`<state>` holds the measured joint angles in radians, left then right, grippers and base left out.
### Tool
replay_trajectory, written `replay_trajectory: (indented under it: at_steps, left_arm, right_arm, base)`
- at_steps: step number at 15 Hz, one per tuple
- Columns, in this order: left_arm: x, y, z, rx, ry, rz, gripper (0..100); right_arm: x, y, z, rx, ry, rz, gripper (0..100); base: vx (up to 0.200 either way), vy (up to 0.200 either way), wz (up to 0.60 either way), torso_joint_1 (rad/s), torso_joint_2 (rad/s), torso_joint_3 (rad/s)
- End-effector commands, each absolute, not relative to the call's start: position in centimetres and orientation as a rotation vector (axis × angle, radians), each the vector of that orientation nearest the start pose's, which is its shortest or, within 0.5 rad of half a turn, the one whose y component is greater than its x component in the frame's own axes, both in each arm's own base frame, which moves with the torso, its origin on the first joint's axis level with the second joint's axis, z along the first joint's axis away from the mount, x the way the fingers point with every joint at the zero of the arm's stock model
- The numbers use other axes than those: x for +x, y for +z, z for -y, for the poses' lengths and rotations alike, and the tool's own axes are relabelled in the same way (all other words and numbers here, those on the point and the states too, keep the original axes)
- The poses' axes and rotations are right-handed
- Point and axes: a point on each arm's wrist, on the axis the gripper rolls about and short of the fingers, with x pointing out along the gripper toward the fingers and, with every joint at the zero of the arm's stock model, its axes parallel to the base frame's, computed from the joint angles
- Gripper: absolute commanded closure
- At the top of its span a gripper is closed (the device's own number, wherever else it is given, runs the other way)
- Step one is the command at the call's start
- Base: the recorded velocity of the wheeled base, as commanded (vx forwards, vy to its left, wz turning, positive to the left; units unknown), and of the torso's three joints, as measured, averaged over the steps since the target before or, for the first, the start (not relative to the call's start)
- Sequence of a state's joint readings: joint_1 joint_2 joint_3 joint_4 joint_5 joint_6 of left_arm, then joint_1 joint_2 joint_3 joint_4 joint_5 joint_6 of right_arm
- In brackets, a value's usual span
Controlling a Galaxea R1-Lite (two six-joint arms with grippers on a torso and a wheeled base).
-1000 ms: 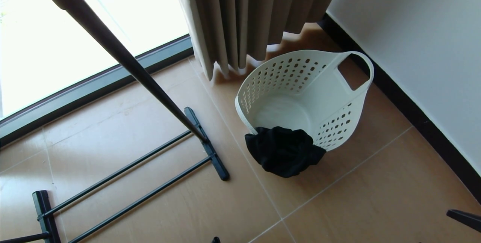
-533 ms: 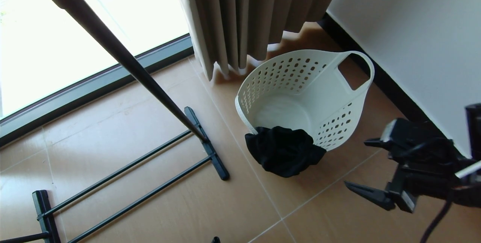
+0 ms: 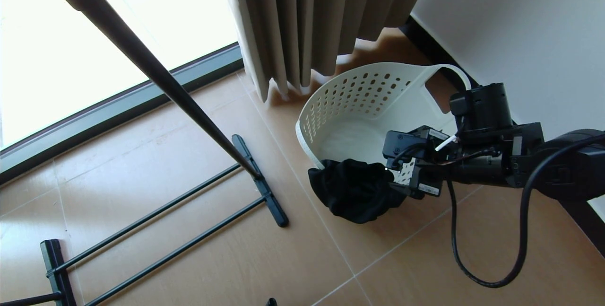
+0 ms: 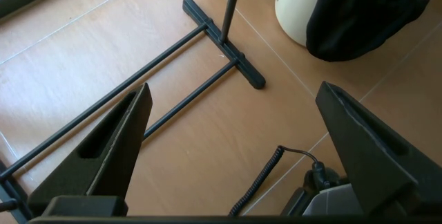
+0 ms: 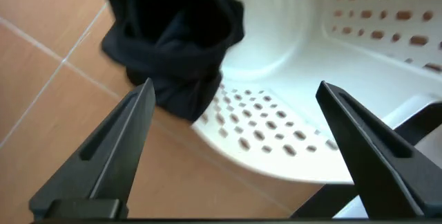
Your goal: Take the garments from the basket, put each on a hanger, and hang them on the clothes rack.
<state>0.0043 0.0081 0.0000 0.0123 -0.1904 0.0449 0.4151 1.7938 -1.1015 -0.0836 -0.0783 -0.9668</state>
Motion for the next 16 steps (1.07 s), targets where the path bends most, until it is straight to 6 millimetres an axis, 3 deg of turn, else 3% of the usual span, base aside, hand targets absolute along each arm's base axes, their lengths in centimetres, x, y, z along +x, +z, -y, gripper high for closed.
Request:
replay_trajectory:
  at_steps: [1, 3, 9, 16]
  left_arm:
    - [-2.3, 7.4, 0.4, 0.044, -0.186, -0.016, 0]
    - [-2.3, 7.4, 0.4, 0.044, -0.186, -0.016, 0]
    - [-2.3, 7.4, 0.4, 0.042, -0.186, -0.016, 0]
    - [-2.3, 7.4, 0.4, 0.042, -0.186, -0.016, 0]
  right_arm:
    - [31.6, 18.1, -14.2, -1.075, 0.6, -0.377, 0]
    - [31.7, 18.1, -14.6, -1.077, 0.603, -0.37, 0]
    - [34.1, 15.6, -17.3, -1.09, 0.647, -0.391, 0]
    - [36.9, 14.6, -17.9, -1.091, 0.601, -0.404, 0]
  base:
    - [0.0, 0.0, 0.0, 0.0, 0.0, 0.0]
    - [0.0, 0.0, 0.0, 0.0, 0.0, 0.0]
    - [0.0, 0.0, 0.0, 0.0, 0.0, 0.0]
    - [0.0, 0.0, 0.0, 0.0, 0.0, 0.0]
